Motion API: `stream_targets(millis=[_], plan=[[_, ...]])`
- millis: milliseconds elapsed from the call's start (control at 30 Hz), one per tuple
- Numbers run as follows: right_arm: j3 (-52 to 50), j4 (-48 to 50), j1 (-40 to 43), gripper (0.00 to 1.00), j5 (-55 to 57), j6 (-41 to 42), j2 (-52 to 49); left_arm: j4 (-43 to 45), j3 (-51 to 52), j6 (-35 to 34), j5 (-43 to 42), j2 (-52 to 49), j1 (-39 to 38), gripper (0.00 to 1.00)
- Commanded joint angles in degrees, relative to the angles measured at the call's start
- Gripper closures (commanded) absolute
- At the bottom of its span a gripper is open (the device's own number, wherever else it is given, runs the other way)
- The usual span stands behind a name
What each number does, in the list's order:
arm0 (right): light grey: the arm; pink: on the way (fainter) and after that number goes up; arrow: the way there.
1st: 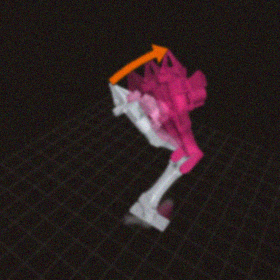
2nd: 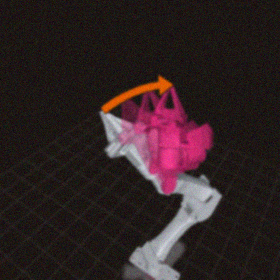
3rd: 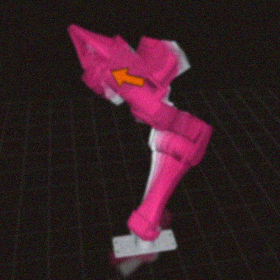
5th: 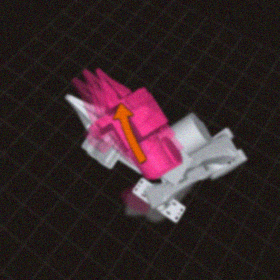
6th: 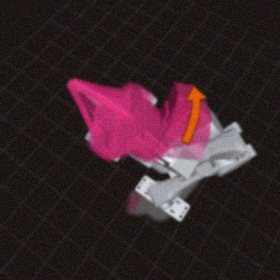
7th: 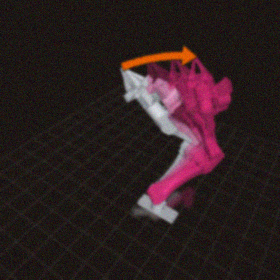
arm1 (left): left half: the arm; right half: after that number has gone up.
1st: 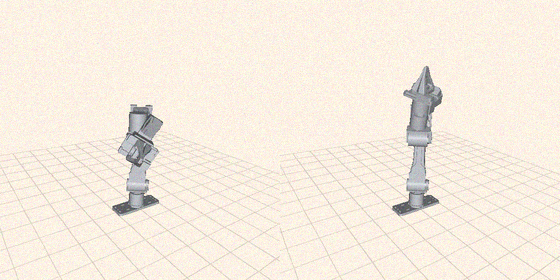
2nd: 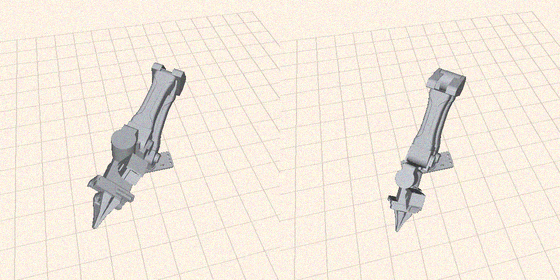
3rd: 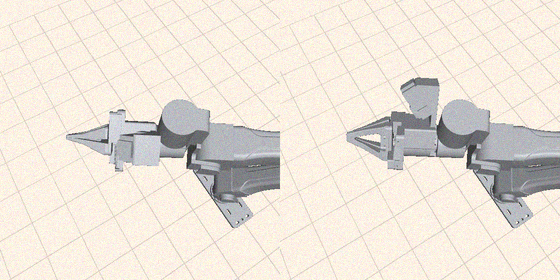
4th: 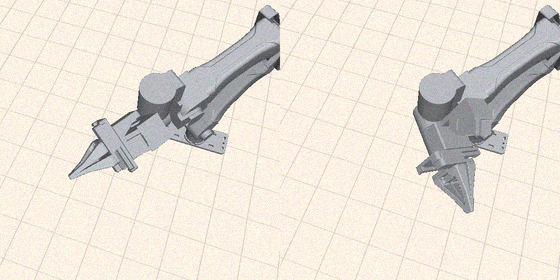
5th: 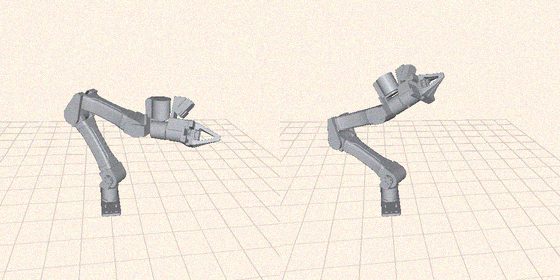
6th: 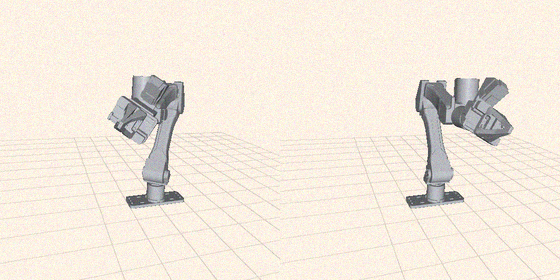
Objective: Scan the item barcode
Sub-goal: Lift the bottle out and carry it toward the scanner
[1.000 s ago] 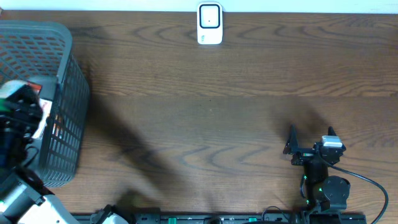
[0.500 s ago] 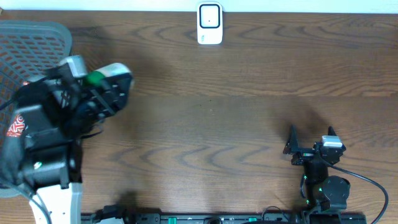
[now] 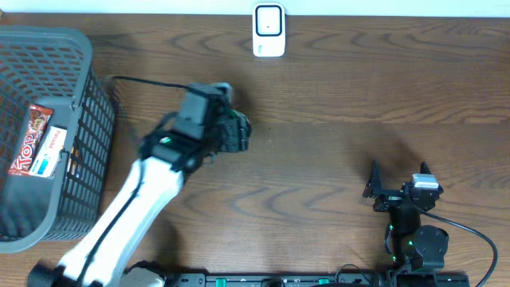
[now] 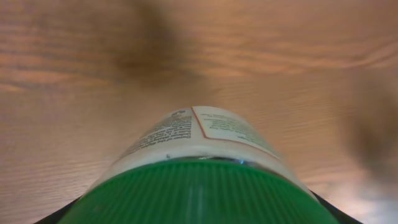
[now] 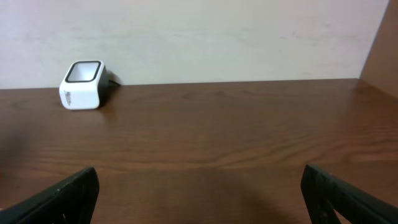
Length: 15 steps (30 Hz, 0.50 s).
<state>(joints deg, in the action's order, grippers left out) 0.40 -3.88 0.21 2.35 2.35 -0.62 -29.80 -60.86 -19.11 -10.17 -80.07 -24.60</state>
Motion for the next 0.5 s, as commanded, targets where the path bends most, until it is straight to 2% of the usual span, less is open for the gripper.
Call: stream_targets(millis=[0,200,400,467], plan=[[-0.1,-0.2,0.1,0.01,0.3,-0.3,0.2,0.8,0.0,1.3,9.5,-6.2,-1.2,0.3],[-0.1,-0.2,0.1,0.01,0.3,-0.3,0.2,0.9,0.0,-0.3,13.0,-14.0,0.3,0.31],[-0.1,-0.2,0.1,0.01,0.3,-0.3,0.2,0.9,0.0,-0.6,11.9,-15.9,0.6,0.31],[-0.1,-0.2,0.1,0.01,0.3,-0.3,0.2,0.8,0.0,1.2,9.8,-16.0,0.3,0.3]])
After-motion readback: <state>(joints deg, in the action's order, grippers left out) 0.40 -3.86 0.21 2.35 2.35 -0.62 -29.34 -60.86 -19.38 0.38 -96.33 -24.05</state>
